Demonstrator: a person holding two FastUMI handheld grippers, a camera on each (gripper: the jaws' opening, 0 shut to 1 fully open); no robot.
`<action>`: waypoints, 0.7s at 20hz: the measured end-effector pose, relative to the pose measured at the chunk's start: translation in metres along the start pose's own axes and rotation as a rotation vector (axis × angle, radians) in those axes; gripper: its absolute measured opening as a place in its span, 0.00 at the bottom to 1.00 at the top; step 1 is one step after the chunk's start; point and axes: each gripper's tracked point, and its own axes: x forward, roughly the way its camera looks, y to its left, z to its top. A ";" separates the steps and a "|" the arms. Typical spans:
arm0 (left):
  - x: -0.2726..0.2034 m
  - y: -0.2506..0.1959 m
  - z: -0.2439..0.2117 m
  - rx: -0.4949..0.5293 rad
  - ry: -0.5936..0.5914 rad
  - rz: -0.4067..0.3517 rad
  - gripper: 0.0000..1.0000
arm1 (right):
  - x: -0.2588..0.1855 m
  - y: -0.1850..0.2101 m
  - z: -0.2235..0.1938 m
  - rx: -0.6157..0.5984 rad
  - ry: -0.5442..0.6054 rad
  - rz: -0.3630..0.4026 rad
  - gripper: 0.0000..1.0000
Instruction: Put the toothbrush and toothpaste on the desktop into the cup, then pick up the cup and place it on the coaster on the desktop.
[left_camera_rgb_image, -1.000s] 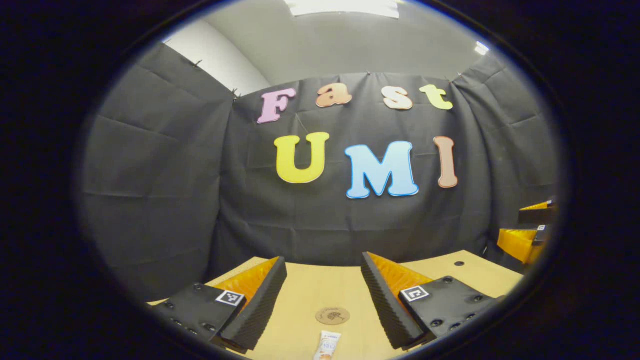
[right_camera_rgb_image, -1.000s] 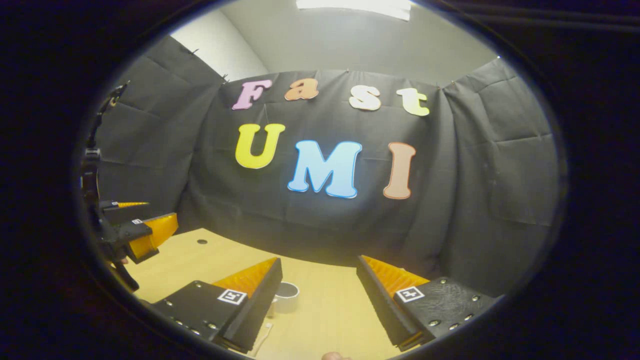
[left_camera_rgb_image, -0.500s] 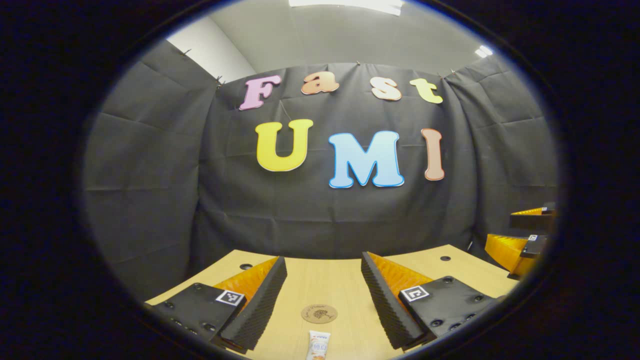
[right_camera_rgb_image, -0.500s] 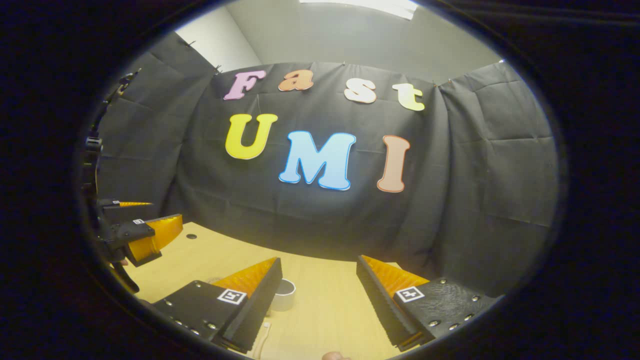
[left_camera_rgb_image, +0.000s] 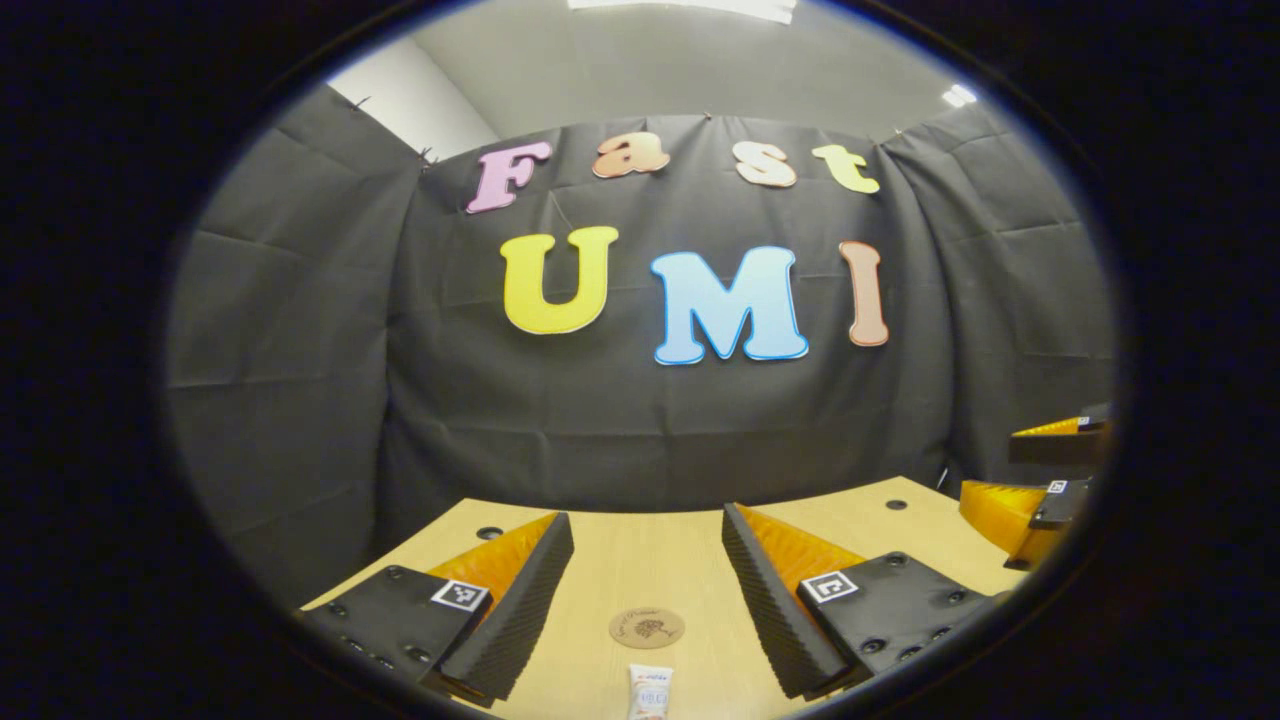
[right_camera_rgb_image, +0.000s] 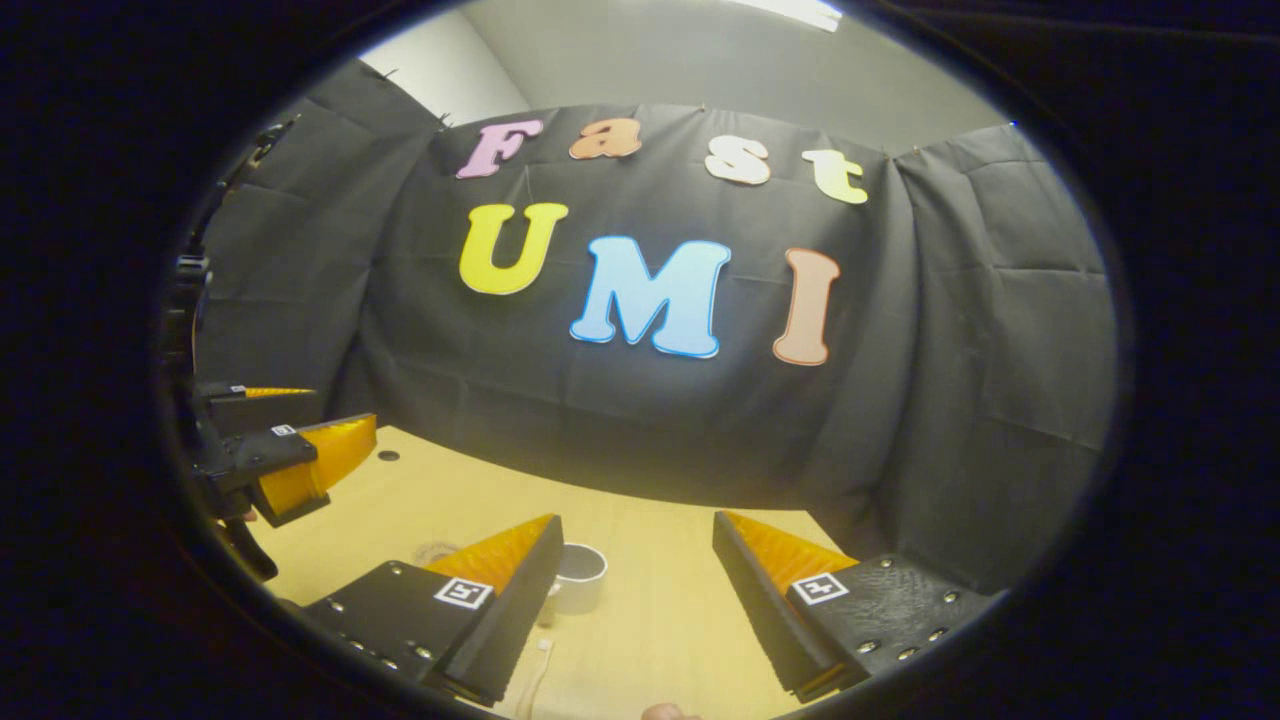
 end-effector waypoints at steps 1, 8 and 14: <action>0.000 0.000 -0.005 0.004 0.010 -0.004 1.00 | 0.002 0.002 -0.004 0.003 0.016 0.004 0.93; 0.004 0.001 -0.057 0.020 0.168 -0.025 0.98 | 0.015 0.027 -0.062 0.042 0.240 0.066 0.93; 0.002 0.005 -0.119 0.054 0.342 -0.051 0.98 | 0.018 0.047 -0.113 0.088 0.426 0.118 0.93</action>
